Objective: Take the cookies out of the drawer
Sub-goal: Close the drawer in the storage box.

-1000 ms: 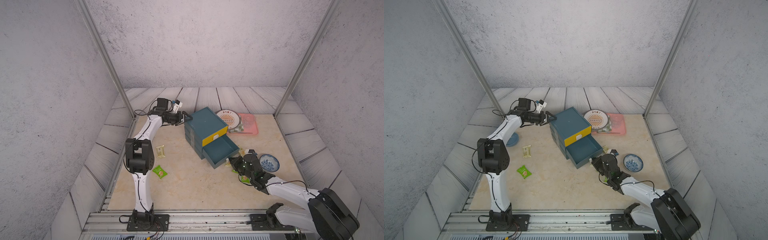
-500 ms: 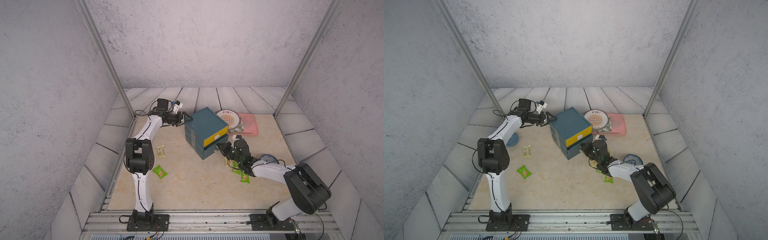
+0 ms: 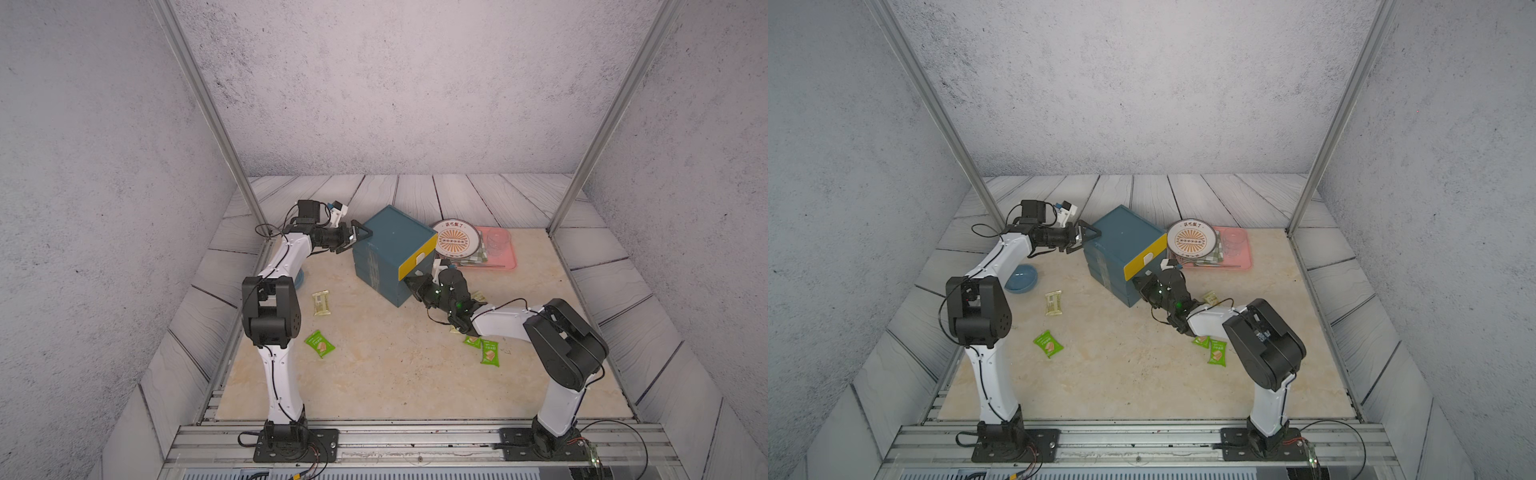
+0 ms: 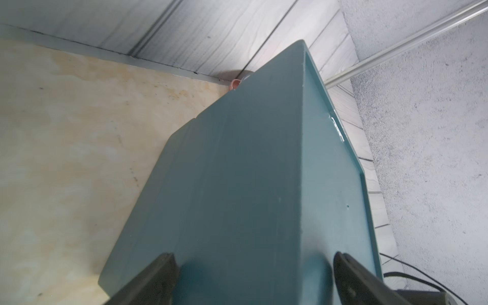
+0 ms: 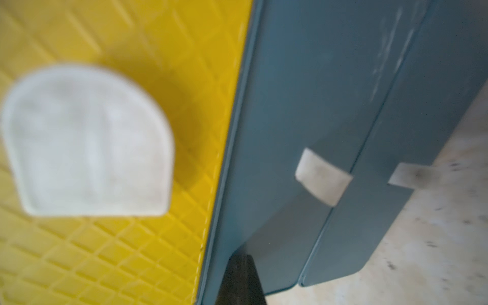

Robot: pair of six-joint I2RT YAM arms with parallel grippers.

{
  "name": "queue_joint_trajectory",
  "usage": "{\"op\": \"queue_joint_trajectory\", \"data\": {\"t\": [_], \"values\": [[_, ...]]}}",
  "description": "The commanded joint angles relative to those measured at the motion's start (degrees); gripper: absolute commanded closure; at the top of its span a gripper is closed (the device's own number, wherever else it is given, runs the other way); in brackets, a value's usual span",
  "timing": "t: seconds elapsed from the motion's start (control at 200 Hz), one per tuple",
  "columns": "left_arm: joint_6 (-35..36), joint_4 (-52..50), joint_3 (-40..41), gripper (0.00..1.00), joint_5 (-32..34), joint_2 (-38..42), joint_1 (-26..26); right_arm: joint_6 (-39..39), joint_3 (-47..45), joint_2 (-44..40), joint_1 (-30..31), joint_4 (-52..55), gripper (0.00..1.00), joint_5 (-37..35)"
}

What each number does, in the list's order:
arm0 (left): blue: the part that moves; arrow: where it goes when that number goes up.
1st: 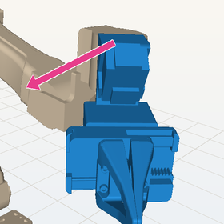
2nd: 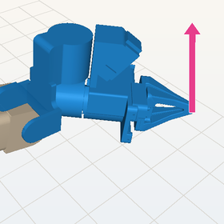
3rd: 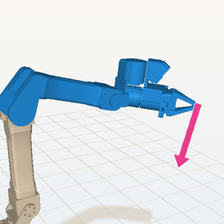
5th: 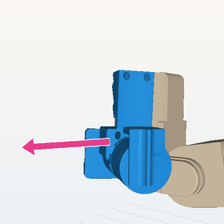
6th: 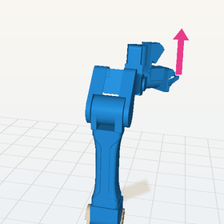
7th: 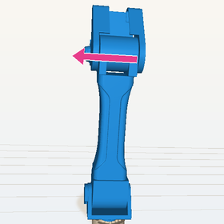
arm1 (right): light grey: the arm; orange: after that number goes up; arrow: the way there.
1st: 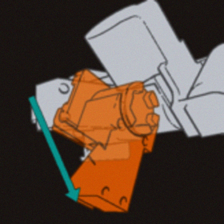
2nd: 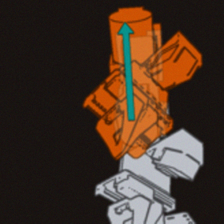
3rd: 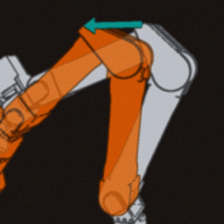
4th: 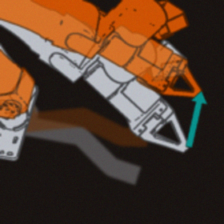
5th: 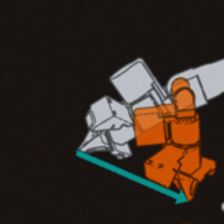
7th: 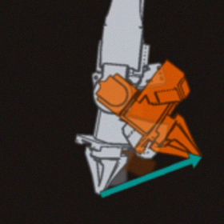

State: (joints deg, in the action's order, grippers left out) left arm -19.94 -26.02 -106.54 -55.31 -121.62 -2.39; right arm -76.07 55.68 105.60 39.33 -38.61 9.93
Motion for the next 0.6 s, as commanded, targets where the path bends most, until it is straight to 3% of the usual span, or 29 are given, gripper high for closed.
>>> {"op": "queue_joint_trajectory", "data": {"t": [0.0,0.15,0.33,0.475,0.596], "values": [[-3.1,-4.5,0.2,0.02,-2.4,2.2,0.3,-1.6,3.5,2.0,3.6,-4.2,1.0,2.6],[-4.7,-4.4,-1.6,0.01,-1.1,3.3,2.8,-1.8,1.4,-0.5,6.2,-2.3,1.0,2.4],[-5.6,-4.0,-3.5,0.02,-1.1,3.7,4.0,-0.3,-5.2,-11.4,6.1,7.6,1.0,0.6],[-4.2,-5.3,-4.5,0.01,2.7,7.1,3.8,1.5,-9.1,-19.8,4.9,16.3,0.71,-3.9],[-3.9,-6.3,-4.6,0.02,8.7,12.1,3.8,5.5,-7.9,-23.9,-1.9,27.0,0.67,-2.0]]}}
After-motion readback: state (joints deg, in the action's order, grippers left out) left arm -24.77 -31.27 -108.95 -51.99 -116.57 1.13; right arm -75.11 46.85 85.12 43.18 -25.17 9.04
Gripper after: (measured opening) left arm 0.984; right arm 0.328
